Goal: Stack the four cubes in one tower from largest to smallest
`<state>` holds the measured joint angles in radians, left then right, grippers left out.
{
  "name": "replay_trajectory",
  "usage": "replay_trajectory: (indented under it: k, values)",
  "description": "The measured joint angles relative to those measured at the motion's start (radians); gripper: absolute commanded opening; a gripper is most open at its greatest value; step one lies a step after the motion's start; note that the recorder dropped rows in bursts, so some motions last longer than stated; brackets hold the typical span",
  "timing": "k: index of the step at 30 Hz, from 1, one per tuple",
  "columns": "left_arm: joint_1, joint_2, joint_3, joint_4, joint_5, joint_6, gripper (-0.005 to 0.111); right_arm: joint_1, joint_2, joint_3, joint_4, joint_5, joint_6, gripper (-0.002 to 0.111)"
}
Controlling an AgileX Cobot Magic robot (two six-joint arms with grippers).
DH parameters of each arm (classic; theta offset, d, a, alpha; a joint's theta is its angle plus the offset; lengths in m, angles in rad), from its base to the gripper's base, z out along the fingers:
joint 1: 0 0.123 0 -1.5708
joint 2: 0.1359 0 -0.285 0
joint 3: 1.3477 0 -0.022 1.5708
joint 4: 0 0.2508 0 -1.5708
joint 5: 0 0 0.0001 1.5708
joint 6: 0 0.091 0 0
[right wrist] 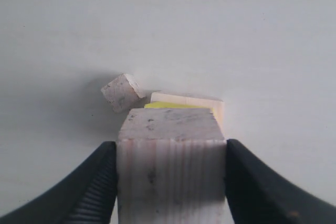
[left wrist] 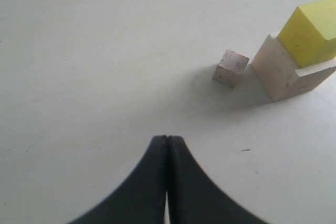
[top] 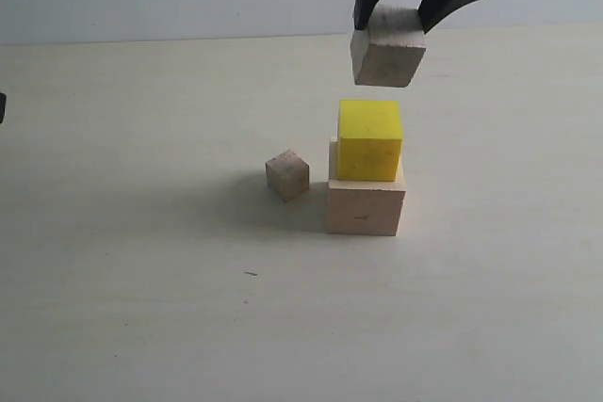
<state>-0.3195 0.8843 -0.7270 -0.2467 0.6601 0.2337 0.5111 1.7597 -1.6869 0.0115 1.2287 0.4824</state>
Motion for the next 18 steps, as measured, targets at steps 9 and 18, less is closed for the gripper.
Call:
replay_trajectory:
  k: [9, 18]
  values:
    - [0.000, 0.000, 0.000, 0.000, 0.000, 0.000, 0.000, 0.000, 0.034, 0.037, 0.010, 0.000, 0.000, 0.000]
    - [0.000, 0.000, 0.000, 0.000, 0.000, 0.000, 0.000, 0.000, 0.036, 0.038, 0.028, 0.000, 0.000, 0.000]
